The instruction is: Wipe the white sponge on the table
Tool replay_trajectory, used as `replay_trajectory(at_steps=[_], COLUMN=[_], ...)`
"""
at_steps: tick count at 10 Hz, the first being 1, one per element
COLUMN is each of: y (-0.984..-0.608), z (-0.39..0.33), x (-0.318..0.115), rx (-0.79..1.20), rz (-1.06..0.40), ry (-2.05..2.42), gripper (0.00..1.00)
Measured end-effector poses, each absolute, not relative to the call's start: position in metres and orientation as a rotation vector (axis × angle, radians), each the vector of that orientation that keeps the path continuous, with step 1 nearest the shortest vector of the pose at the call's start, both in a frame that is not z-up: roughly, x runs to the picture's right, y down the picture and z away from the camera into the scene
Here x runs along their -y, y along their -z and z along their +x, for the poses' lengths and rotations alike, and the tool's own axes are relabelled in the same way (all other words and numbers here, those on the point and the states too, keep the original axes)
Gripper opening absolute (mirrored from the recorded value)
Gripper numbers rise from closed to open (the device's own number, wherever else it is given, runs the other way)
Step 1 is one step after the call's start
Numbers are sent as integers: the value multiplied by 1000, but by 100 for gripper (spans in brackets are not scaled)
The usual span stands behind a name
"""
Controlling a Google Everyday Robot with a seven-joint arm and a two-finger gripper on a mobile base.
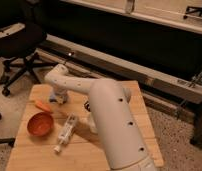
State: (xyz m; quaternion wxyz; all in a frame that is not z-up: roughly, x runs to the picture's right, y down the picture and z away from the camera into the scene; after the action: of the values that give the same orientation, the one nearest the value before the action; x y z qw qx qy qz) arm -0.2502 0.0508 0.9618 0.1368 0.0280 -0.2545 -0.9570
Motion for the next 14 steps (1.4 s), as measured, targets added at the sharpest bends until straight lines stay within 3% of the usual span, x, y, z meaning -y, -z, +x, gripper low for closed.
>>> replay_trajectory(at_steps=[3, 7, 14], y=[-969, -971, -981], z=[-243, -224, -171], x=[-45, -26, -32], rx=[673, 491, 604], rz=[-10, -279, -544], ry=[2836, 2974, 2956], gripper=[0, 0, 0])
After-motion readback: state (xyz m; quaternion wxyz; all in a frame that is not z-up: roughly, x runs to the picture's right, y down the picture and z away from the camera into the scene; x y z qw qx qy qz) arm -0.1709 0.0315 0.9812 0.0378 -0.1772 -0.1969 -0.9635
